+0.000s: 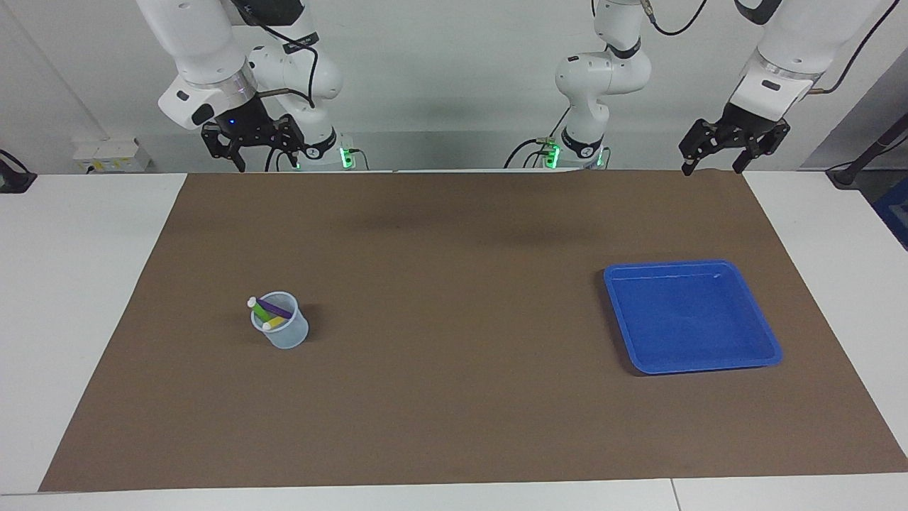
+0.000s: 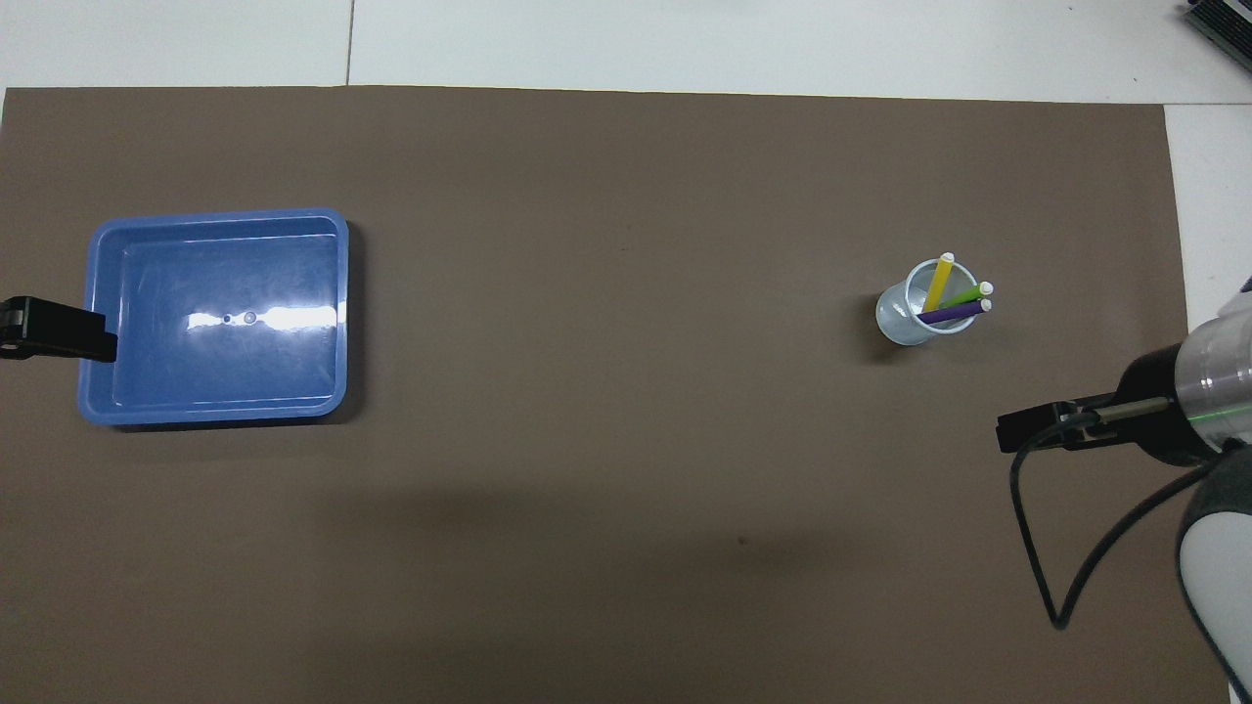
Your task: Transfer and insert pens with both arms
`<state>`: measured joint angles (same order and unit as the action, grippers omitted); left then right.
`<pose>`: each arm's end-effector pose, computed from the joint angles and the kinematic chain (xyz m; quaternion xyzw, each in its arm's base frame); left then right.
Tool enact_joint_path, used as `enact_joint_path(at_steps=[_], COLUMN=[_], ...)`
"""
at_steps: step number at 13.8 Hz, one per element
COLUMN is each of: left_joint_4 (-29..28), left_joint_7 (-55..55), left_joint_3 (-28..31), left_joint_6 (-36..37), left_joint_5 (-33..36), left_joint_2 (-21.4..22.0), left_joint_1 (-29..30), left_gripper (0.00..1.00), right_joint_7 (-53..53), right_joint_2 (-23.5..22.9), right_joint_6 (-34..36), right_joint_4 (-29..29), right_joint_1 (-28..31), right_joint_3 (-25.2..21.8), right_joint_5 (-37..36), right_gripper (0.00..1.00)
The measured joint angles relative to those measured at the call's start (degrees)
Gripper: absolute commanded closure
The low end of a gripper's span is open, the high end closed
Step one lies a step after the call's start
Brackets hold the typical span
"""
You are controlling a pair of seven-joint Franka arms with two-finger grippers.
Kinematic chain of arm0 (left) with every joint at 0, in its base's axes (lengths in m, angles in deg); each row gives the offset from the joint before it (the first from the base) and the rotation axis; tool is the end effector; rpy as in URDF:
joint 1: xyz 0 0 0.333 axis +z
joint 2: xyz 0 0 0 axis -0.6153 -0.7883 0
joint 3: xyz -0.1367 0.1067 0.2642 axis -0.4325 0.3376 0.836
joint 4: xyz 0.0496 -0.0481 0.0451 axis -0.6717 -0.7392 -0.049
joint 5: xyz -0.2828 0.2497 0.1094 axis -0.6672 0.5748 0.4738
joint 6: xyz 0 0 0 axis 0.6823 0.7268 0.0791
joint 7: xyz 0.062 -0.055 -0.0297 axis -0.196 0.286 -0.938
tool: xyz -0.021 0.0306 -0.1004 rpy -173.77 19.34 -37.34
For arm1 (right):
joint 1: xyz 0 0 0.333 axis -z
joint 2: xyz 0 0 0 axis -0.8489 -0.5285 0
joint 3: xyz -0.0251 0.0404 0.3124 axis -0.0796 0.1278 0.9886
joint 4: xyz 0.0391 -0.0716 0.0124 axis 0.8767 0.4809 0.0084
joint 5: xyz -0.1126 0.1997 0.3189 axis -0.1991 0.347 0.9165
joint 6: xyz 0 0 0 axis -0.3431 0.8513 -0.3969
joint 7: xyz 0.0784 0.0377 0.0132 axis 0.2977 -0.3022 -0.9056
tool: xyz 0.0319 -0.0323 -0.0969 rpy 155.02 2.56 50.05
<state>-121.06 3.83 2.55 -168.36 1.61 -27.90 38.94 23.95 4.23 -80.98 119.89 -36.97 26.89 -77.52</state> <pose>0.5194 -0.0166 0.6493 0.9999 -0.0127 -0.0020 0.0010 0.4789 0.0539 0.6037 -0.9978 -0.0394 0.0513 0.0117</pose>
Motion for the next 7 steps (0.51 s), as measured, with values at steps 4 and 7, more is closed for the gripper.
enact_joint_path(at_steps=[4, 7], left_joint_4=[-0.03, -0.24], left_joint_7=[0.02, 0.02], left_joint_3=[-0.13, -0.3], left_joint_6=[0.0, 0.01], left_joint_5=[0.0, 0.0], left_joint_2=[-0.01, -0.03], left_joint_1=[0.01, 0.01], left_gripper=[0.0, 0.0], right_joint_7=[0.0, 0.0], right_joint_2=[0.0, 0.0], right_joint_6=[0.62, 0.63], right_joint_4=[0.03, 0.03], right_joint_1=[0.0, 0.0], right_joint_3=[0.0, 0.0], right_joint_5=[0.03, 0.03], right_gripper=[0.0, 0.0])
